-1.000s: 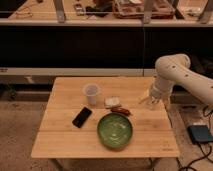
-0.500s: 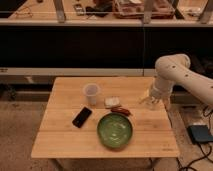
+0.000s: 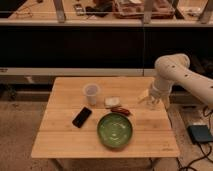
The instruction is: Drag the pepper across the table
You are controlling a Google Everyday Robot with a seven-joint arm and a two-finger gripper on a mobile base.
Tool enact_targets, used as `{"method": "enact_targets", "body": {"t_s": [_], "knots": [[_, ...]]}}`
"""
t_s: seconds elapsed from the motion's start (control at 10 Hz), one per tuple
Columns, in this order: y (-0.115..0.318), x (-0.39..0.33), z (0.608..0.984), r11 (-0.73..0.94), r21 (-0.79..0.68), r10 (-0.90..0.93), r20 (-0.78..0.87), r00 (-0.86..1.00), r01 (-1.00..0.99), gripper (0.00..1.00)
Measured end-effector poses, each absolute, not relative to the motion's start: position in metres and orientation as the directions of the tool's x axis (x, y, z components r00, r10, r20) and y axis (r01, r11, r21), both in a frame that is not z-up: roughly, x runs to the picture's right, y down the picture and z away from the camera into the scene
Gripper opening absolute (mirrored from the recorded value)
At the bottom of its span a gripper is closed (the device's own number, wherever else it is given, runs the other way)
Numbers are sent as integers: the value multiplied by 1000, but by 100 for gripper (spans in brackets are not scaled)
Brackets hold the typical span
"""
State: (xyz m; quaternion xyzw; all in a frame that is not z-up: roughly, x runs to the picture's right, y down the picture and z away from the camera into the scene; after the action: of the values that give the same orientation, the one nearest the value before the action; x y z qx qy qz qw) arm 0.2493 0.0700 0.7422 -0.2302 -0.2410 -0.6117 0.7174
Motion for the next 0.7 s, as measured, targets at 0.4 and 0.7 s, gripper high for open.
{"method": "enact_targets", "body": {"t_s": [0.4,0.7], "knots": [[61,222,746,-137,204,-819,527,-227,969,80],[60,213,746,-223,260,-810,486,-327,940,80]]}}
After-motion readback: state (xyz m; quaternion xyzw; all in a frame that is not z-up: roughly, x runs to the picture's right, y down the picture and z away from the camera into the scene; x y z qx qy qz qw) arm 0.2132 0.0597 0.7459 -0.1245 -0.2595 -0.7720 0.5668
